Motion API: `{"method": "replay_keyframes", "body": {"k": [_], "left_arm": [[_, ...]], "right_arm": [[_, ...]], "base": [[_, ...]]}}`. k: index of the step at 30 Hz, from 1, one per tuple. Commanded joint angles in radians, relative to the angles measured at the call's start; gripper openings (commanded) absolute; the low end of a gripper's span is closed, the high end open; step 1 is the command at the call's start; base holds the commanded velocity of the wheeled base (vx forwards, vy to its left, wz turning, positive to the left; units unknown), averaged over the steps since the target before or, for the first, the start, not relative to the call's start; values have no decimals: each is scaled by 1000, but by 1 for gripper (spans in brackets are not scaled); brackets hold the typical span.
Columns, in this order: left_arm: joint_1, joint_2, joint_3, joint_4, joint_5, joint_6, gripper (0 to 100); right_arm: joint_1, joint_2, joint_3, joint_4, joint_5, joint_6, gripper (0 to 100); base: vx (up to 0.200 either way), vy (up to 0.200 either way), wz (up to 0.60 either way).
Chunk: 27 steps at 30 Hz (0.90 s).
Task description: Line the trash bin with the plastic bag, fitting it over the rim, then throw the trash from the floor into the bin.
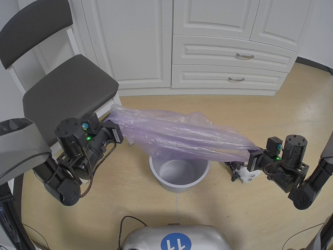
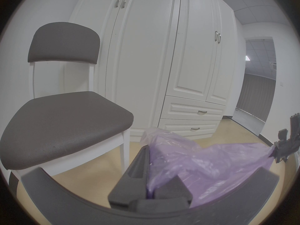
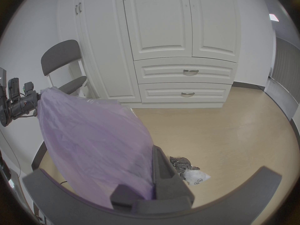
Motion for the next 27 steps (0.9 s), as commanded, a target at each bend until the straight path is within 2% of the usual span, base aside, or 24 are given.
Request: {"method": "replay_keyframes", "body": {"k": [1,11,21,27], "left_arm": [[20,7,1,-1,-3,0,0],[28,-5,27,-1,-34,0,0],[36,-7,39,1,-35,9,0],[32,-4,39,1,-35,10,0]], "right_arm": [[-15,-4,0,2,0,-3,0],[-46,23,5,3,0,-40,0],[-81,45,4,2,-12,-94,0],[-86,42,4,2,-12,-97,0]], "base": [[0,0,0],[0,0,0],[0,0,0],[0,0,0]]}}
